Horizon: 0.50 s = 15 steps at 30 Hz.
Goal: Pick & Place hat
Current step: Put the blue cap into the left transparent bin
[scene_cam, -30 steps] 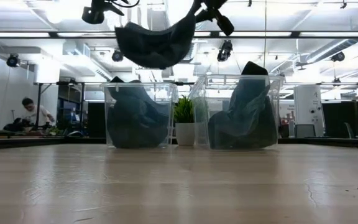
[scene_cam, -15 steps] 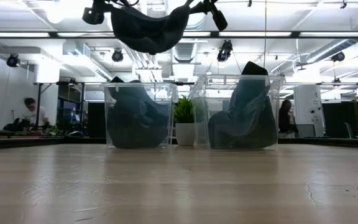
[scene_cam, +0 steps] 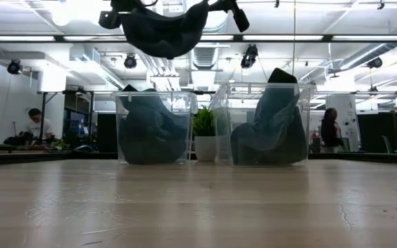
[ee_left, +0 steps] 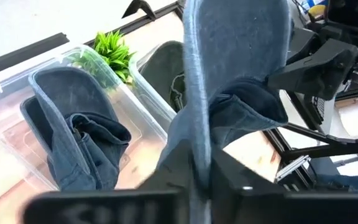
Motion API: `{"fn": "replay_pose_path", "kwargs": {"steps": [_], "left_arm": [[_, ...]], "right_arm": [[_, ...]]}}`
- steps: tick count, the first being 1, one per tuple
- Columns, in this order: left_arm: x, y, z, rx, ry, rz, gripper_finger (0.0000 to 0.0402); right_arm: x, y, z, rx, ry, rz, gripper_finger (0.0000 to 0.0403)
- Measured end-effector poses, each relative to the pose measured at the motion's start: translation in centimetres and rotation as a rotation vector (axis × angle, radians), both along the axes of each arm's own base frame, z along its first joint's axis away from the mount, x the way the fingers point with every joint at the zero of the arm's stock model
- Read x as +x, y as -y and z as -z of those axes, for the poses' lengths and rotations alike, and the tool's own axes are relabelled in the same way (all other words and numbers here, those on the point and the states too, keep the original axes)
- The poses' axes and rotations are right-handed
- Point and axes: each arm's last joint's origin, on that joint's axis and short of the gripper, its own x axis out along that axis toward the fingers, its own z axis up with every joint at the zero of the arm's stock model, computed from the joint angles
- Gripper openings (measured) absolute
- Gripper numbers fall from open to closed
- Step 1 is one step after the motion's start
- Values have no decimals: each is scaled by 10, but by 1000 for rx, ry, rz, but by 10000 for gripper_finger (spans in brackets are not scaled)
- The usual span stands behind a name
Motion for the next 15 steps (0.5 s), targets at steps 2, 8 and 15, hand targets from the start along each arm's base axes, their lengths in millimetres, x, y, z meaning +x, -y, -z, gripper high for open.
{"fn": "replay_pose_path", "kwargs": {"steps": [2,8,15], "left_arm": [[1,-2,1,-4,-6,-11,13],[3,-4,1,1,1,-13,7],[2,-1,-5,-7,63,-6,5]], "right_arm": [[0,0,-1,-20,2,-7,13],[0,0,-2,-77,-15,-28,16],[-6,0,1,-111,-94,-67,108]]}}
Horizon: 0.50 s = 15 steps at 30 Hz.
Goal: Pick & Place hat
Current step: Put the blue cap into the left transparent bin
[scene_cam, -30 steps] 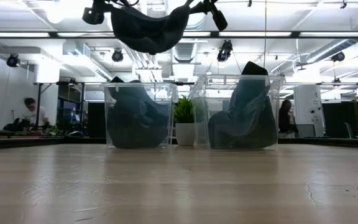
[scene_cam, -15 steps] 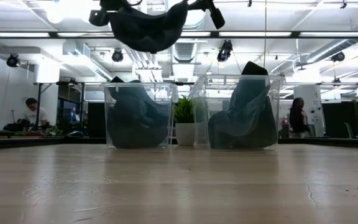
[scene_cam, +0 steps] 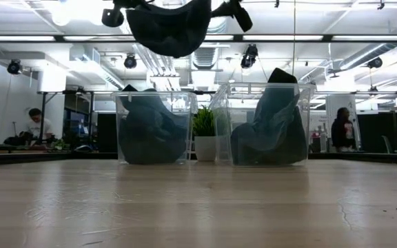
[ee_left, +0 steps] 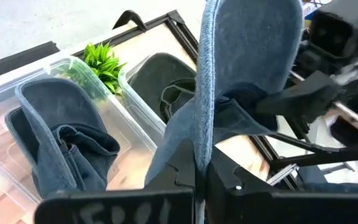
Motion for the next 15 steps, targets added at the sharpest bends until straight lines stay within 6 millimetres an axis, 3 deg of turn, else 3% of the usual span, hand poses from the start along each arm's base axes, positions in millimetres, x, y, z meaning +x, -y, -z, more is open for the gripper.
{"fn": "replay_pose_path", "kwargs": {"steps": [8,15], "left_arm": [[-5,4,-4,-7,15,-15,5],[-12,0,-5,67,-27,-102,5]], "right_arm": [[-18,8,-3,-15,-90,27,259],[-52,2,-25,-107,-138,62,315]]}}
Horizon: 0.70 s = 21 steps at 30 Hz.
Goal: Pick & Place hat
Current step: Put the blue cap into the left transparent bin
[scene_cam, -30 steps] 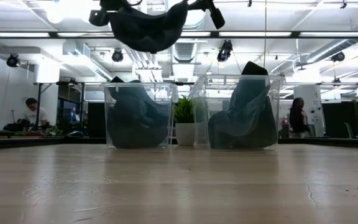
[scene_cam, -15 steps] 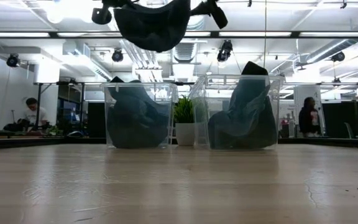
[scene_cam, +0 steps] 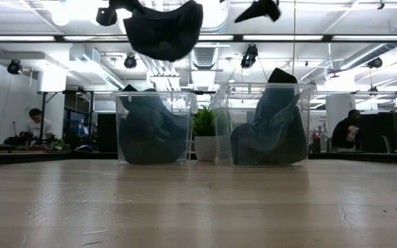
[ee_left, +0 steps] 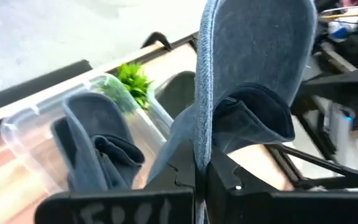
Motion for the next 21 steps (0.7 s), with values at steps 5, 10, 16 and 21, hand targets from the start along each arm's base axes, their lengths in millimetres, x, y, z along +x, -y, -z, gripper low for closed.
{"fn": "replay_pose_path", "kwargs": {"steps": [5,10,16,21], "left_arm": [[7,-12,6,1,-26,-51,5],[26,-31,23,-56,-82,-50,5],[41,-51,48,-138,-184,-62,5],[51,-66,72,-148,-349,-98,5]], "right_arm": [[-25,-7,-14,-29,4,20,322],[-39,-10,-24,-41,44,24,321],[-42,-13,-26,-41,47,16,315],[-39,-16,-22,-37,32,3,309]]}}
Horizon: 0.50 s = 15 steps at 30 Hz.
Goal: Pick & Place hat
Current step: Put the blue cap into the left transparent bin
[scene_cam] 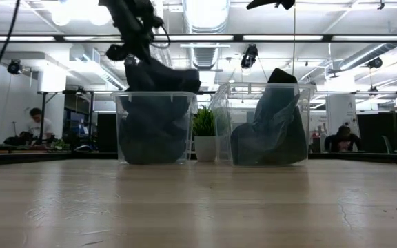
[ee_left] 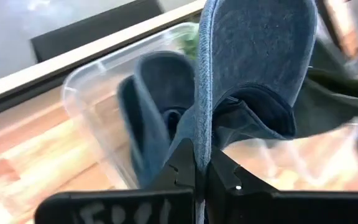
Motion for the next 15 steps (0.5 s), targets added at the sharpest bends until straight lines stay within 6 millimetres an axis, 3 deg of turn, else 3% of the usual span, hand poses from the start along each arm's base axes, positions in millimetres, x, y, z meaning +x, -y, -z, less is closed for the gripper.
{"fn": "replay_pose_path", "kwargs": {"steps": [10,15], "left_arm": [[31,-31,51,-103,-150,31,5],[37,-38,64,-116,-188,37,5]], "right_arm": [[3,-3,6,21,-11,-9,308],[3,-3,6,21,-10,-9,304]]}}
